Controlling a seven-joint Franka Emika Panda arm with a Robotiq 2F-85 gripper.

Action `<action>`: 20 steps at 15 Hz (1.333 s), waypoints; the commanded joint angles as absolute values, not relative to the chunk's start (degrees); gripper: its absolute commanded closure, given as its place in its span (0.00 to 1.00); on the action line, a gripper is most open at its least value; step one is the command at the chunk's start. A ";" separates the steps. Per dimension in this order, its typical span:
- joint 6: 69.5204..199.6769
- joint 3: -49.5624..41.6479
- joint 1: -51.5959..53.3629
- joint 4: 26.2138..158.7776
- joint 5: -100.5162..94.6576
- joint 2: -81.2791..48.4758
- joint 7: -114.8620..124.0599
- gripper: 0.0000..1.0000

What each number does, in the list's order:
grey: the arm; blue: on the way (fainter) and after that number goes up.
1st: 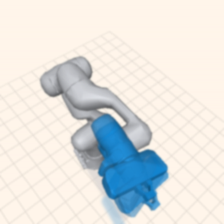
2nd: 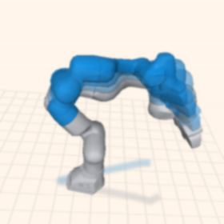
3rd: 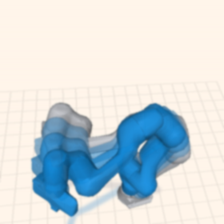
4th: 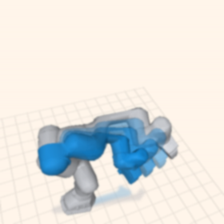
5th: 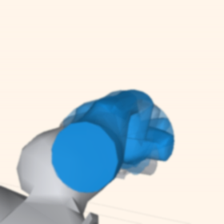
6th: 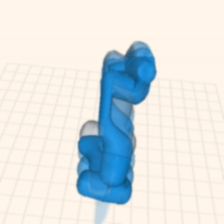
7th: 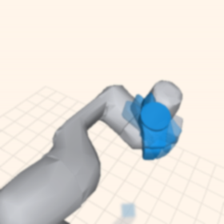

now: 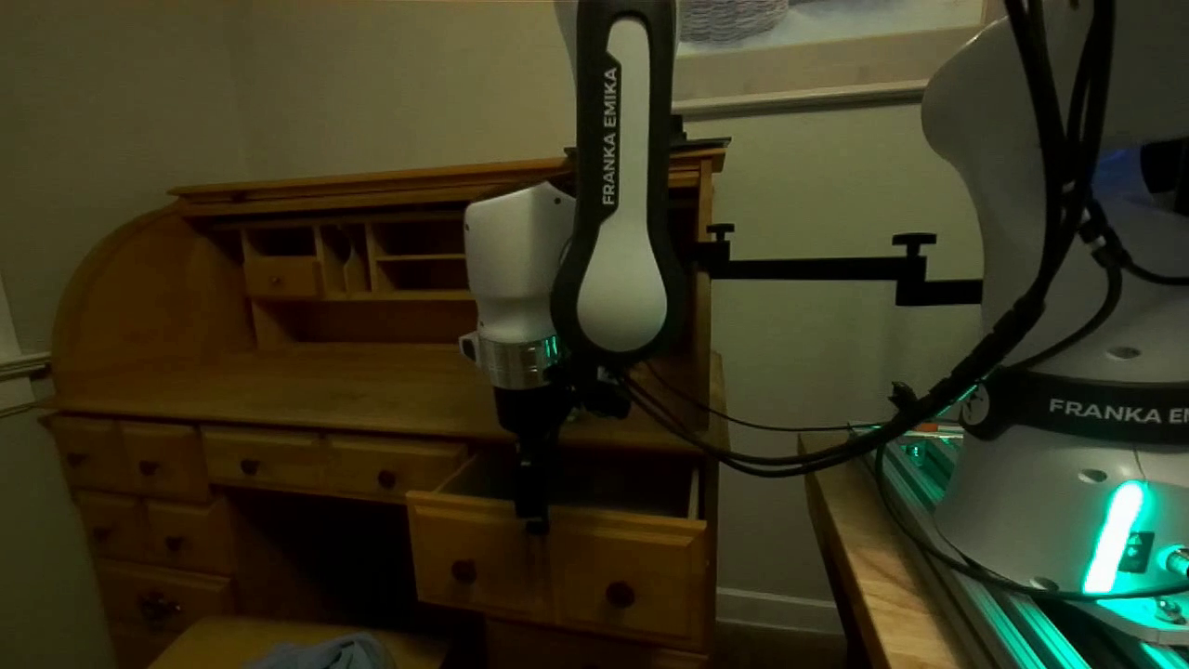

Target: Close the drawer

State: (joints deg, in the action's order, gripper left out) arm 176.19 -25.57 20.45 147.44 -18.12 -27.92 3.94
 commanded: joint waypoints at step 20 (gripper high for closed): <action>175.55 -44.12 43.62 146.87 -15.74 -39.71 8.73 0.00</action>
State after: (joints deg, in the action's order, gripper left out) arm 176.17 -41.28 40.96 146.52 -17.90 -37.39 8.88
